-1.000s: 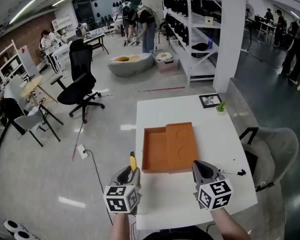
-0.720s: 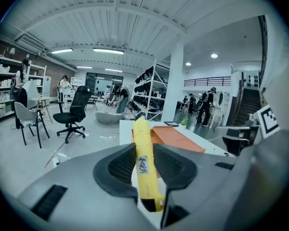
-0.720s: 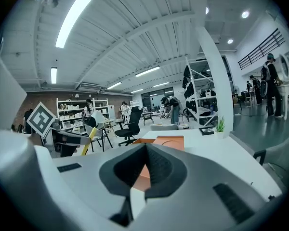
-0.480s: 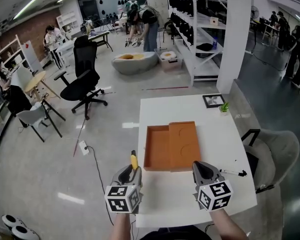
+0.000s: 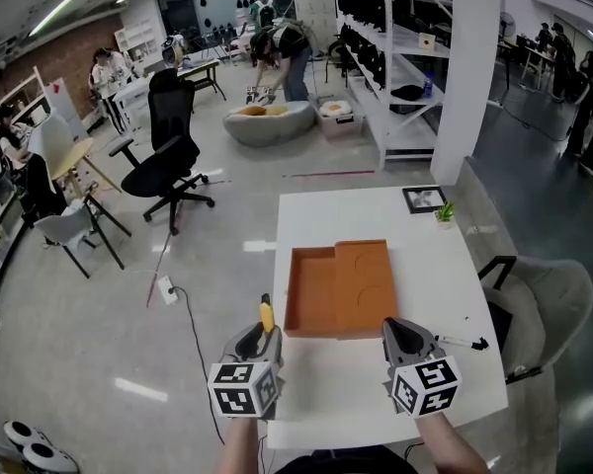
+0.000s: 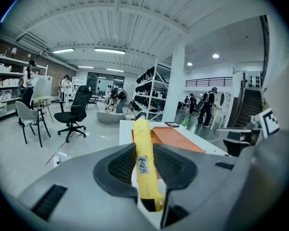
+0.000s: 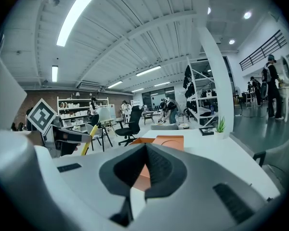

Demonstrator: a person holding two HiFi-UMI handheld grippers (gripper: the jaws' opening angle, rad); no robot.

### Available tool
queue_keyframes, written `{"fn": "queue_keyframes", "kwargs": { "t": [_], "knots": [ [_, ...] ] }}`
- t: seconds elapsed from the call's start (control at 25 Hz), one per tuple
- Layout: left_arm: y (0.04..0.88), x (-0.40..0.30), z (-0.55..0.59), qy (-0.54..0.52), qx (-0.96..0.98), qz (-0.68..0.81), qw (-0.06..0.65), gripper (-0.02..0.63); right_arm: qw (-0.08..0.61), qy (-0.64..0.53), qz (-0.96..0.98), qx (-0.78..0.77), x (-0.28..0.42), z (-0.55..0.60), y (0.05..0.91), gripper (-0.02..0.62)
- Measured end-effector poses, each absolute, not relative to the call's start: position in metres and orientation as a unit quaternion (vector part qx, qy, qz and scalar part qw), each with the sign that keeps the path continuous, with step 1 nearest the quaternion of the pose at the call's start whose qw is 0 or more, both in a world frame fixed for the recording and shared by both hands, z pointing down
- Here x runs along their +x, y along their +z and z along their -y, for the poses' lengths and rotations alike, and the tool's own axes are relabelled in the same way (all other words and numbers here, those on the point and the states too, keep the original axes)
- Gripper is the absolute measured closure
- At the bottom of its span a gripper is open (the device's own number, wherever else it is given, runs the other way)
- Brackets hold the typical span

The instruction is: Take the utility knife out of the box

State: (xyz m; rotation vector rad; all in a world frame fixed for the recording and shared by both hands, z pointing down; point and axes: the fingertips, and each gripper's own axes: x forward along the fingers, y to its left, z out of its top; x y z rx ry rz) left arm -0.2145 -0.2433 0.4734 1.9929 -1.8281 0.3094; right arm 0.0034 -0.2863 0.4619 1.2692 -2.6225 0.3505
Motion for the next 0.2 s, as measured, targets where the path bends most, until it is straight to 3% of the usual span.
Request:
{"fn": "queue_keyframes", "kwargs": {
  "t": [0.2],
  "knots": [
    [0.4728,-0.2120,0.2493,0.110,0.716,0.658,0.208,0.492,0.103,0.118,0.889,0.430,0.0063,0.2903,0.4621,0.595]
  ]
}}
